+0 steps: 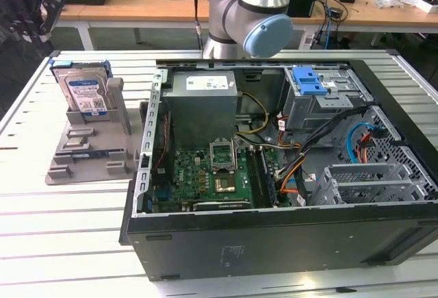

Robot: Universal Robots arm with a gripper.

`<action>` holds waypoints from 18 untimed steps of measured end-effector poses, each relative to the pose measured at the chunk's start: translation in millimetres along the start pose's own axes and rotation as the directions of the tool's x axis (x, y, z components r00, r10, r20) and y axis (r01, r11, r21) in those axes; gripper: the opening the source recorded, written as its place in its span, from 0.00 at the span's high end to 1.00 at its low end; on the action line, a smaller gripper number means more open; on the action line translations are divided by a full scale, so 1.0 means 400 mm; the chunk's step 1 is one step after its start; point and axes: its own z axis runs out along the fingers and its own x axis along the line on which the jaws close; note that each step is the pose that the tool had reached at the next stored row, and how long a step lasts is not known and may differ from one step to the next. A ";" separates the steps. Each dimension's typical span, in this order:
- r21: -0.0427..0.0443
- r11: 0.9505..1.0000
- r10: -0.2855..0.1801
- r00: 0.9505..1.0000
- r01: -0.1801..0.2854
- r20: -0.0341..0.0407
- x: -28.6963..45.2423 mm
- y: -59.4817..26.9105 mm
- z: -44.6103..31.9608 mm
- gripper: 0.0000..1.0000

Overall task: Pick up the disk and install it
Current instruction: 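Reach for the disk, then pick up the disk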

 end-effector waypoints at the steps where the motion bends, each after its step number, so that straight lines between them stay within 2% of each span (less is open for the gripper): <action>1: 0.000 1.000 0.000 1.000 0.000 0.000 -0.001 0.003 0.001 0.89; 18: 0.000 1.000 -0.006 1.000 0.006 0.000 -0.001 0.006 0.001 0.89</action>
